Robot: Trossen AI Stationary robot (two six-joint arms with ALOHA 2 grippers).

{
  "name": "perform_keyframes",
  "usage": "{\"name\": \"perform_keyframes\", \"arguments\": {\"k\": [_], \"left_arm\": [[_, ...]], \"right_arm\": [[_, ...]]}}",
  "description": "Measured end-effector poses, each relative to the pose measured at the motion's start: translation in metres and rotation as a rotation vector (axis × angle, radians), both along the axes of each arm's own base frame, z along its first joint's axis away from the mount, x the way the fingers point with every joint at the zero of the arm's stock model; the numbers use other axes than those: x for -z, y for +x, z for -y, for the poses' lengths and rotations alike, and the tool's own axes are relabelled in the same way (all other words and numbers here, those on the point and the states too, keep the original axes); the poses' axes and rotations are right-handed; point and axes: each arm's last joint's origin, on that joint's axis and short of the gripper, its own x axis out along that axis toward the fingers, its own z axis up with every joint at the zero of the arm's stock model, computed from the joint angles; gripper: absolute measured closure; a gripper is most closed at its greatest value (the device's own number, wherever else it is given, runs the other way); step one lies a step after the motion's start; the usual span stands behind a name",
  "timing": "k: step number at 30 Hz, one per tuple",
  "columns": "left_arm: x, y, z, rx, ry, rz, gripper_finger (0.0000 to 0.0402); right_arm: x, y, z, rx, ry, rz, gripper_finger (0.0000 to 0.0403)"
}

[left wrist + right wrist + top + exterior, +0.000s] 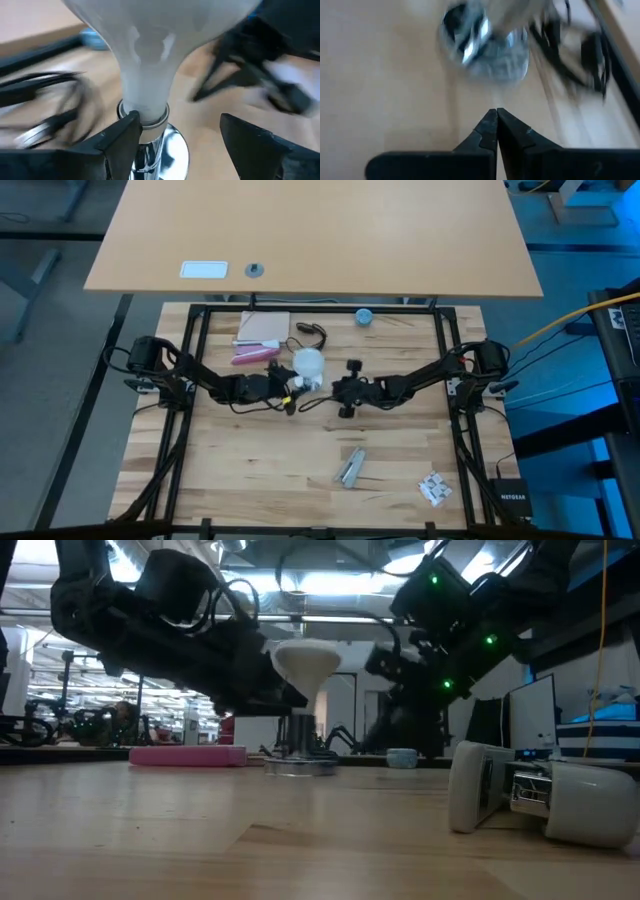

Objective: Screw lightbulb
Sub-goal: Insert light bulb into the lamp

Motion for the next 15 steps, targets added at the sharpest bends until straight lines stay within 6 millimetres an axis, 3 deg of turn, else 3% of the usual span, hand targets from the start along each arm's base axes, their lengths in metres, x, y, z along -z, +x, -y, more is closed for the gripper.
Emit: {"name": "perform_keyframes", "arguments": {"k": [6, 15], "left_arm": [[-0.001, 0.001, 0.013, 0.168, -0.019, -0.001, 0.0151], [-0.002, 0.001, 0.028, 0.269, -0.034, 0.009, 0.0152]], "right_arm": [[-0.01, 0.01, -0.005, -0.275, -0.056, 0.063, 0.0388], [0.003, 0.011, -0.009, -0.394, 0.029, 0.03, 0.0388]]}}
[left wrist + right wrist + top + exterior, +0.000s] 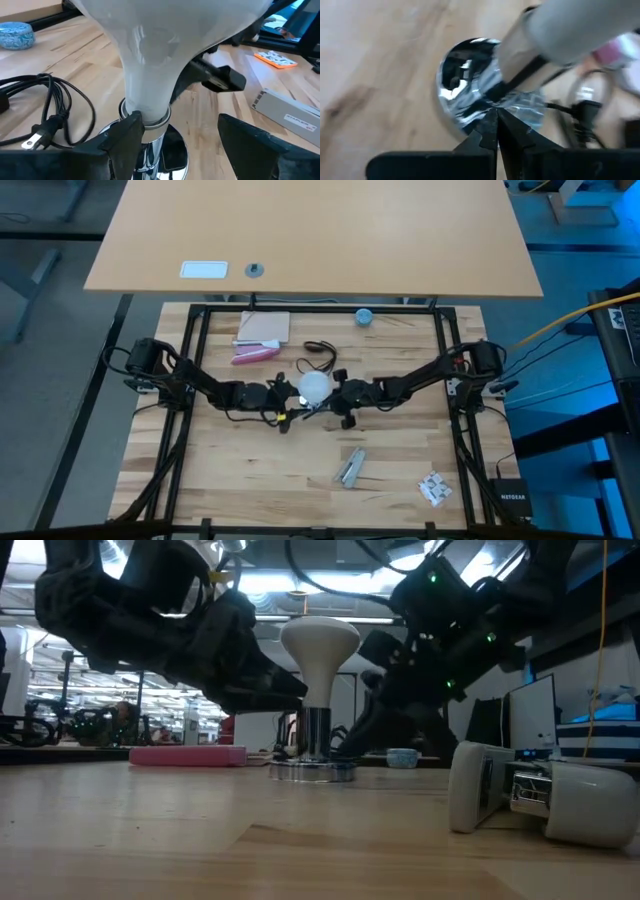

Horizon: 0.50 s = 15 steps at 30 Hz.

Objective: Screw lightbulb
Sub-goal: Insert light bulb into the lamp

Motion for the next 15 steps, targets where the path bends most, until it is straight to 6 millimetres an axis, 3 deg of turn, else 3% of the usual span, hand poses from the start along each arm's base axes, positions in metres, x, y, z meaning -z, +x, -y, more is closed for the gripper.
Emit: {"name": "perform_keyframes", "arguments": {"k": [6, 15], "left_arm": [[-0.003, 0.0, 0.001, 0.004, -0.004, 0.035, 0.0151], [-0.003, 0.001, 0.001, -0.019, 0.038, 0.035, 0.0151]], "right_arm": [[0.016, 0.005, -0.003, -0.038, 0.077, 0.006, 0.0388], [0.019, 0.005, -0.002, -0.008, 0.109, 0.003, 0.0388]]}}
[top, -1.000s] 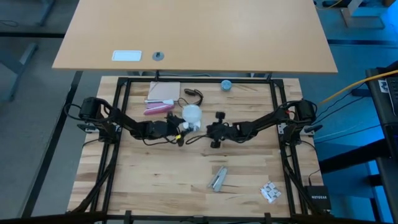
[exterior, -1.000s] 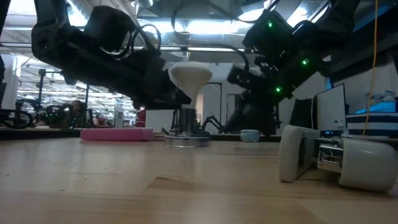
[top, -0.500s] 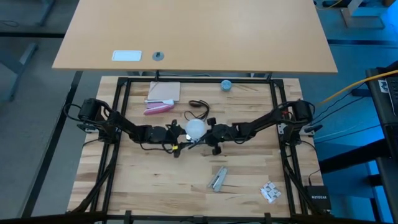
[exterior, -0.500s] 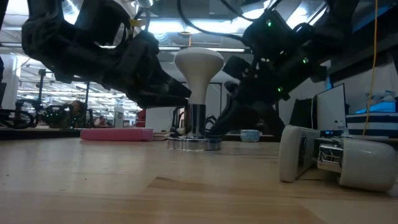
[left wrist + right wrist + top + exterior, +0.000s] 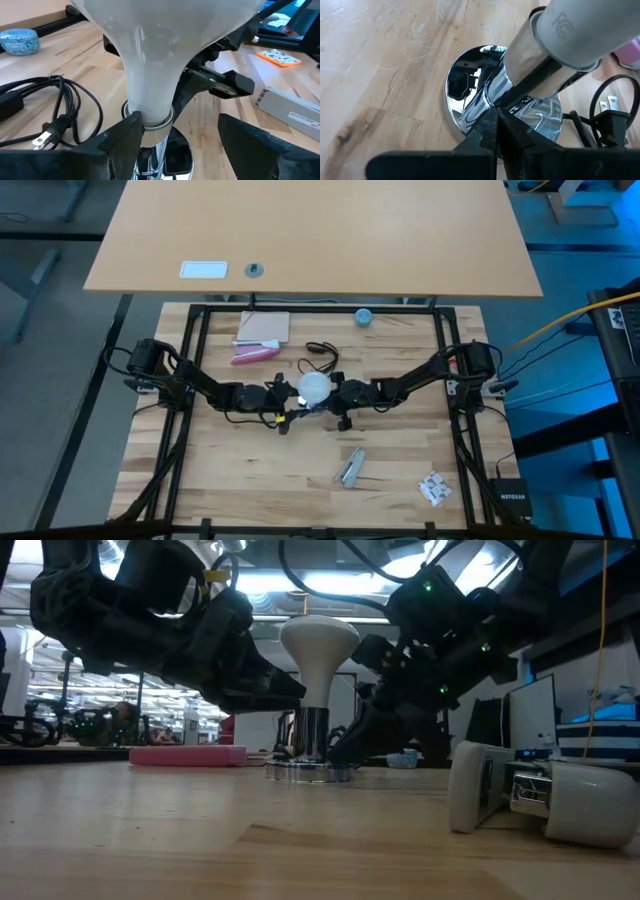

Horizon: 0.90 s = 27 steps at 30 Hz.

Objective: Screw lightbulb
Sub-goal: Insert light bulb into the lamp

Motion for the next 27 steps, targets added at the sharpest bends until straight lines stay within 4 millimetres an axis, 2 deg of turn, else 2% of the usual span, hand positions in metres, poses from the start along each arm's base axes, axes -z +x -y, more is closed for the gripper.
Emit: {"name": "perform_keyframes", "arguments": {"k": [9, 17, 27], "left_arm": [[-0.003, 0.001, -0.002, -0.07, -0.011, 0.038, 0.0151], [-0.004, 0.001, 0.0, -0.067, -0.239, 0.079, 0.0151], [-0.011, 0.001, -0.005, -0.101, -0.379, 0.107, 0.015]], "right_arm": [[0.002, -0.001, 0.0, 0.007, 0.005, -0.014, 0.0388], [0.003, -0.002, 0.0, 0.006, 0.005, -0.022, 0.0389], [0.003, -0.002, 0.0, 0.007, 0.005, -0.027, 0.0389]]}}
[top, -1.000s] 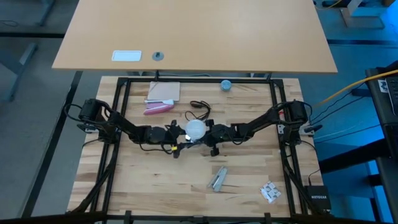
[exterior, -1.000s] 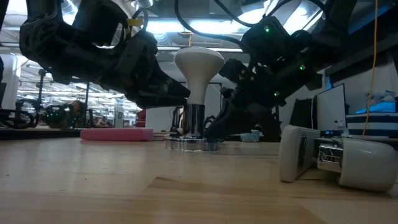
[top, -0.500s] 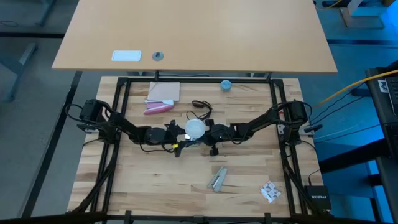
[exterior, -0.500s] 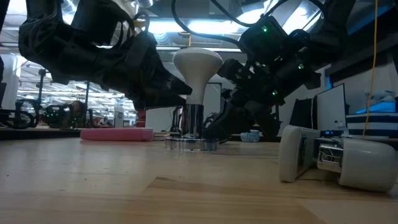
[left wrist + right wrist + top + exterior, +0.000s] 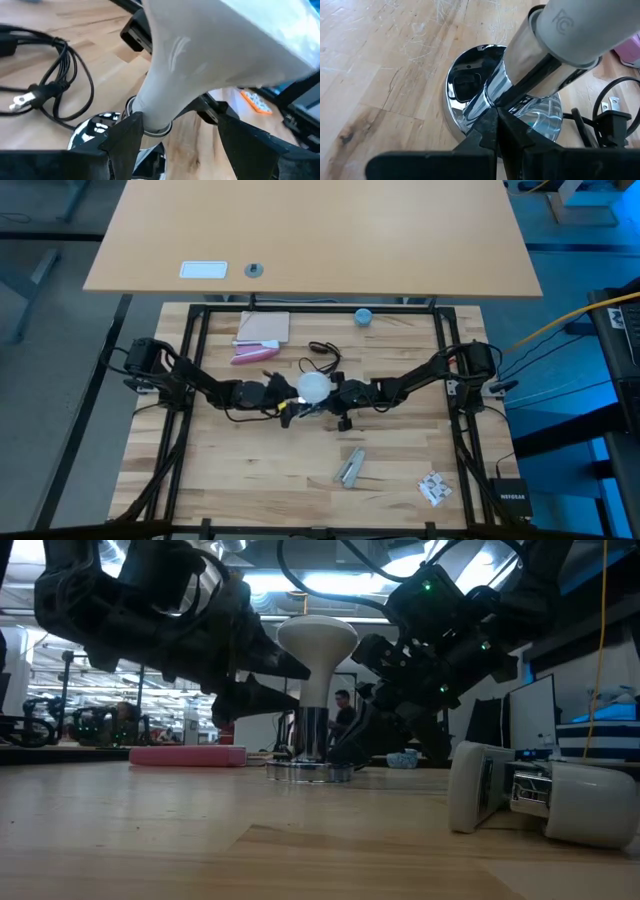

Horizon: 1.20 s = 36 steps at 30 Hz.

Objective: Screw lightbulb
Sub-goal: Insert light bulb into the lamp

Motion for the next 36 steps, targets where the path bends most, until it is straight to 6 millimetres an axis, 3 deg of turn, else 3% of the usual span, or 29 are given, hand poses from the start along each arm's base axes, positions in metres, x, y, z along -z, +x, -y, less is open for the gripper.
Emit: {"name": "perform_keyframes", "arguments": {"k": [6, 9, 13, 16, 19, 36], "left_arm": [[-0.003, -0.005, -0.006, -0.034, -0.052, -0.095, 0.0151], [0.009, -0.015, -0.007, -0.048, -0.042, -0.236, 0.015], [-0.003, -0.015, -0.009, -0.06, -0.051, -0.213, 0.015], [0.007, -0.022, -0.009, -0.068, -0.048, -0.313, 0.015], [-0.001, -0.018, -0.009, -0.069, -0.06, -0.257, 0.015], [0.013, -0.027, -0.009, -0.083, -0.05, -0.414, 0.015]], "right_arm": [[0.0, 0.0, 0.0, 0.0, 0.0, 0.0, 0.0389], [0.0, 0.0, 0.0, 0.0, 0.0, 0.0, 0.0389], [0.0, 0.0, 0.0, 0.001, -0.001, -0.001, 0.0389], [0.0, 0.0, 0.0, 0.001, -0.001, -0.001, 0.0389], [0.0, 0.0, 0.0, 0.001, -0.001, 0.002, 0.0389], [-0.007, 0.004, 0.001, 0.042, -0.026, 0.098, 0.0388]]}}
